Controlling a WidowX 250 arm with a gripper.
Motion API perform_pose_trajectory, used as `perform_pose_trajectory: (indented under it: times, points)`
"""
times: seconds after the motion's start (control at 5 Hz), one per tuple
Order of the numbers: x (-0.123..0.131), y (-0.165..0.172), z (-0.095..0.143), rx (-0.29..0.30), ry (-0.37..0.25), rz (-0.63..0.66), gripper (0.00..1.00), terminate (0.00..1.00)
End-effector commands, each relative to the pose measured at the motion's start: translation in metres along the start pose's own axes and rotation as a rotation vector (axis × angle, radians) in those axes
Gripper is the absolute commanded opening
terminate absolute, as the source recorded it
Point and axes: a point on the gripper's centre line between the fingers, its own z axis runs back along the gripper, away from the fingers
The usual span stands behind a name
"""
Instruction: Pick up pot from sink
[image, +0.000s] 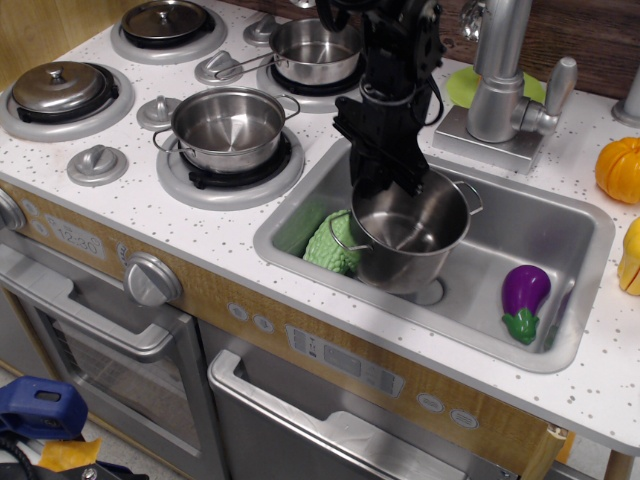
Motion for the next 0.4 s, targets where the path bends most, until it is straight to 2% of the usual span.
perform_pose_trajectory:
  times: [0.0, 0.2]
  points:
    - [0.024, 0.021, 0.058, 0.049, -0.103, 0.014, 0.0, 0.0]
    - [0.029, 0.022, 0.071, 0.052, -0.099, 0.008, 0.0, 1.0]
